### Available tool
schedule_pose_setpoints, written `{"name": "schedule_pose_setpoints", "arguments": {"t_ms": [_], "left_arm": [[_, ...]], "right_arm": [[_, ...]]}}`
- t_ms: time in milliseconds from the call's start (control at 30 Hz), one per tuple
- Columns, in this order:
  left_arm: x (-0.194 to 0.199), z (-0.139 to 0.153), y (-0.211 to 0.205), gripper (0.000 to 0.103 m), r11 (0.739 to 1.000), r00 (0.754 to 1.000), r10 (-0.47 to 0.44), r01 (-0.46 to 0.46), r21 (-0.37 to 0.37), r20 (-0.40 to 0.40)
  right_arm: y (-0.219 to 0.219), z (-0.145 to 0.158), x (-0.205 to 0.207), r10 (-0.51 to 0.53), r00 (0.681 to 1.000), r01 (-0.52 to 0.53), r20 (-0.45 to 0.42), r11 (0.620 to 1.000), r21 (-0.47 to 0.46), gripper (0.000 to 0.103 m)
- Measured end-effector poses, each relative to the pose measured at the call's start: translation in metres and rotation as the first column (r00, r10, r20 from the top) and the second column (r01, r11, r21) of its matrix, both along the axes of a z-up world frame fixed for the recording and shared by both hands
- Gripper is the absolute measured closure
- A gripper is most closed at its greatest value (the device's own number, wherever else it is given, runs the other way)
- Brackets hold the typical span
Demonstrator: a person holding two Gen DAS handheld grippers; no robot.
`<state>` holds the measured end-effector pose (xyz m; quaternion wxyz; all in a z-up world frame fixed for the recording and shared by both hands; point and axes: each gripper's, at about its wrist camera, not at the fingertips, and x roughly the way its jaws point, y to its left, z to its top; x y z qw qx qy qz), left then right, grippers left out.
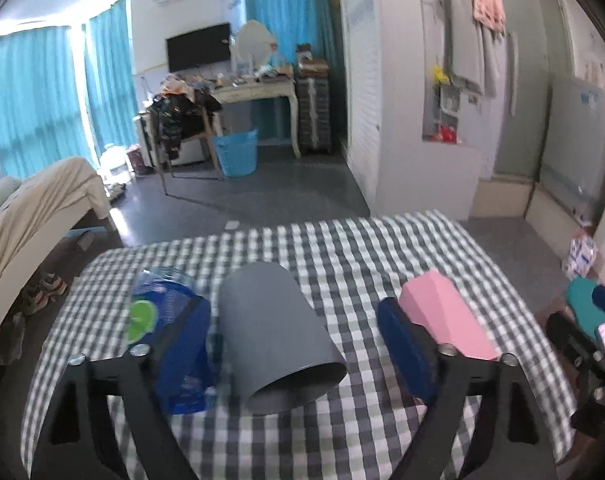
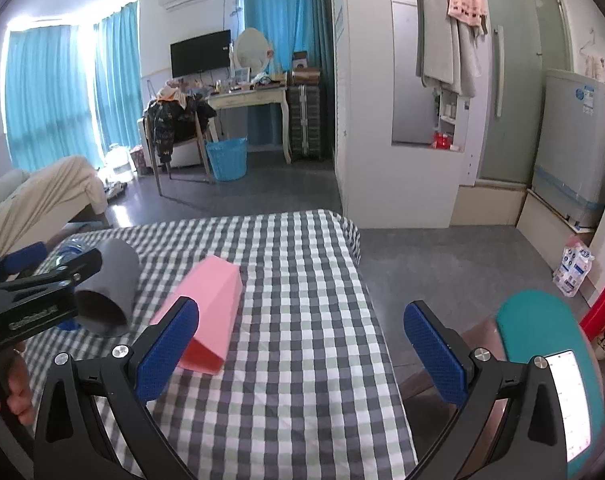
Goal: Flip cup upside down
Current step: 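Move the left gripper down onto the grey cup lying on its side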
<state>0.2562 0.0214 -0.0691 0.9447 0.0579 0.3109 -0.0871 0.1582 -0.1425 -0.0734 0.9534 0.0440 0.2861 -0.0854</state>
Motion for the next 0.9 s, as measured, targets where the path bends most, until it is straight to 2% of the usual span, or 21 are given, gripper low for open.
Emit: {"name": "schedule_pose_setpoints", "arguments": {"t_ms": [167, 233, 333, 433, 567, 667, 733, 900], "left_arm": [[0.013, -0.021, -0.003, 0.020, 1.000, 0.998, 0.011, -0.009, 0.027, -0.060], [0.013, -0.024, -0.007, 0.021, 0.999, 0.998, 0.011, -0.008, 0.048, -0.055], [0.015, -0.030, -0.017, 0.021, 0.993, 0.999, 0.012, -0.007, 0.117, -0.040], [0.017, -0.034, -0.018, 0.021, 0.991, 0.999, 0.028, -0.023, 0.133, -0.037], [0.029, -0.038, -0.016, 0.021, 0.987, 0.996, 0.057, -0.047, 0.153, -0.062], [0.039, -0.047, -0.012, 0.021, 0.976, 0.993, 0.086, -0.068, 0.208, -0.084], [0.042, -0.050, -0.007, 0.021, 0.980, 0.989, 0.102, -0.080, 0.182, -0.110], [0.037, -0.048, 0.000, 0.024, 0.991, 0.988, 0.063, -0.045, 0.125, -0.142]], "right_arm": [[-0.006, -0.007, 0.004, -0.022, 0.999, 0.021, 0.023, 1.000, 0.019, 0.000], [-0.007, -0.009, 0.009, -0.023, 1.000, 0.022, 0.020, 0.999, 0.024, 0.000], [-0.006, -0.012, 0.011, -0.016, 1.000, 0.016, 0.010, 1.000, 0.026, 0.000], [-0.007, -0.013, 0.009, -0.016, 1.000, 0.015, 0.023, 0.999, 0.045, 0.000], [-0.006, -0.012, 0.004, -0.016, 1.000, 0.015, 0.025, 0.999, 0.048, 0.000], [-0.007, -0.012, 0.001, -0.018, 1.000, 0.017, 0.016, 0.998, 0.055, 0.000], [-0.007, -0.013, -0.001, -0.019, 1.000, 0.018, 0.015, 0.998, 0.059, 0.000], [-0.006, -0.008, -0.007, -0.018, 1.000, 0.017, 0.024, 0.998, 0.060, 0.000]]}}
